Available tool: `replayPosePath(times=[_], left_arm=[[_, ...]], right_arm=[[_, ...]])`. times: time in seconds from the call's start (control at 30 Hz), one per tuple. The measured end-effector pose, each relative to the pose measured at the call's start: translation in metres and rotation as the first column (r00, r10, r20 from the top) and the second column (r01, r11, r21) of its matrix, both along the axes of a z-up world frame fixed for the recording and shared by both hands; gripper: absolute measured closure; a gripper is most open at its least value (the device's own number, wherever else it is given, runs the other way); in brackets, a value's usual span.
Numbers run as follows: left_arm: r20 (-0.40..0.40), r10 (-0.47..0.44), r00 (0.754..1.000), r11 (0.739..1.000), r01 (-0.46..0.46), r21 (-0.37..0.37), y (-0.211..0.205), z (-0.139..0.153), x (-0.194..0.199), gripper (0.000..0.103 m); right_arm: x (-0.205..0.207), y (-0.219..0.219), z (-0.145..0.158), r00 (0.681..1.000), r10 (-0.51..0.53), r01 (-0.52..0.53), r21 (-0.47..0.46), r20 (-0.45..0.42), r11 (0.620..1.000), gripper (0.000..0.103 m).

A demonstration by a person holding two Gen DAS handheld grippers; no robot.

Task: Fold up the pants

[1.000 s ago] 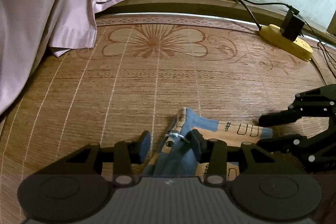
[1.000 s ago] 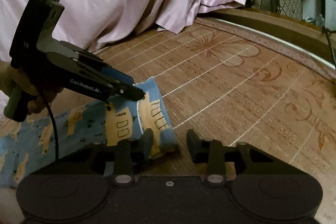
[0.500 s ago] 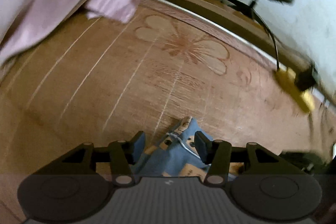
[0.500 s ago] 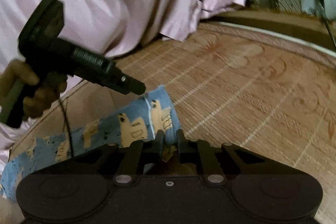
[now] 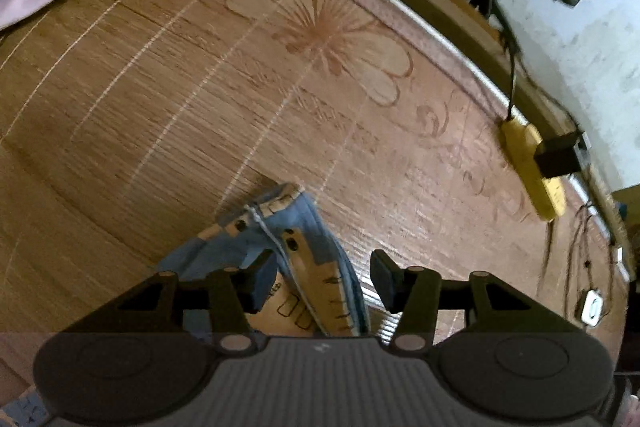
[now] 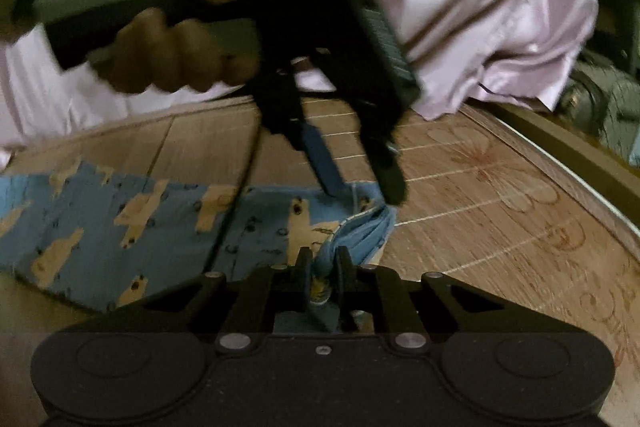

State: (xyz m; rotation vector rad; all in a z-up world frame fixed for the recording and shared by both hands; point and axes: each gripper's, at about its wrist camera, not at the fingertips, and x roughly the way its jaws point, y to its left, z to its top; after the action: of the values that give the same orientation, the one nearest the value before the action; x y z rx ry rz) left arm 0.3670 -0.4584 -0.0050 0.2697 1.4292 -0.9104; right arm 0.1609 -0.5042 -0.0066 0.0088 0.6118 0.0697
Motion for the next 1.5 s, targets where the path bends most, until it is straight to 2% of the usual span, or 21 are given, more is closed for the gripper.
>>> replayPosePath(times=[0.23, 0.47, 0.57, 0.63, 0.7, 0.83, 1.13, 1.23, 1.27, 1.3, 1.33, 1.5], left_arm=[[0.064, 0.008, 0.998, 0.998, -0.012, 0.058, -0.02, 0.001, -0.008, 0.049], [0.022, 0.094, 0.995, 0.992, -0.095, 0.088, -0.02, -0.006, -0.001, 0.049], [0.018, 0.104, 0.994, 0.99, -0.105, 0.092, -0.021, -0.011, -0.001, 0.049], [0.007, 0.118, 0.993, 0.989, -0.118, 0.093, -0.021, -0.015, -0.001, 0.049], [0.0, 0.131, 0.991, 0.987, -0.131, 0.094, -0.023, -0.019, 0.0, 0.049], [-0.002, 0.141, 0.99, 0.985, -0.14, 0.097, -0.026, -0.023, 0.0, 0.049], [-0.015, 0.169, 0.986, 0.983, -0.167, 0.077, -0.024, -0.023, 0.003, 0.048], [-0.015, 0.166, 0.986, 0.984, -0.165, 0.073, -0.023, -0.023, 0.003, 0.047], [-0.012, 0.162, 0.987, 0.984, -0.16, 0.073, -0.023, -0.023, 0.003, 0.047], [-0.01, 0.157, 0.988, 0.985, -0.156, 0.073, -0.023, -0.023, 0.003, 0.047], [-0.008, 0.154, 0.988, 0.986, -0.153, 0.073, -0.023, -0.023, 0.002, 0.047], [-0.008, 0.146, 0.989, 0.987, -0.145, 0.067, -0.023, -0.023, 0.002, 0.044]], right_arm=[[-0.002, 0.014, -0.003, 0.997, 0.074, -0.075, -0.065, -0.012, 0.995, 0.092], [-0.002, 0.019, -0.004, 0.995, 0.101, -0.102, -0.069, -0.026, 0.992, 0.092], [-0.002, 0.011, -0.003, 0.999, 0.046, -0.047, -0.061, -0.018, 0.997, 0.082], [-0.001, 0.003, -0.003, 1.0, -0.005, 0.004, -0.058, -0.029, 0.998, 0.069], [0.002, -0.011, -0.006, 0.996, -0.067, 0.066, -0.018, -0.056, 0.998, 0.065], [0.005, -0.033, -0.01, 0.982, -0.156, 0.162, 0.056, -0.104, 0.985, 0.059], [0.008, -0.049, -0.018, 0.97, -0.194, 0.218, 0.17, -0.147, 0.961, 0.052], [0.007, -0.052, -0.018, 0.97, -0.188, 0.215, 0.184, -0.152, 0.959, 0.055], [0.006, -0.053, -0.018, 0.971, -0.185, 0.213, 0.194, -0.153, 0.958, 0.059], [0.006, -0.054, -0.018, 0.971, -0.18, 0.212, 0.211, -0.158, 0.954, 0.069], [0.006, -0.056, -0.018, 0.971, -0.178, 0.212, 0.229, -0.162, 0.95, 0.074], [0.004, -0.071, -0.02, 0.966, -0.2, 0.249, 0.371, -0.166, 0.894, 0.086]])
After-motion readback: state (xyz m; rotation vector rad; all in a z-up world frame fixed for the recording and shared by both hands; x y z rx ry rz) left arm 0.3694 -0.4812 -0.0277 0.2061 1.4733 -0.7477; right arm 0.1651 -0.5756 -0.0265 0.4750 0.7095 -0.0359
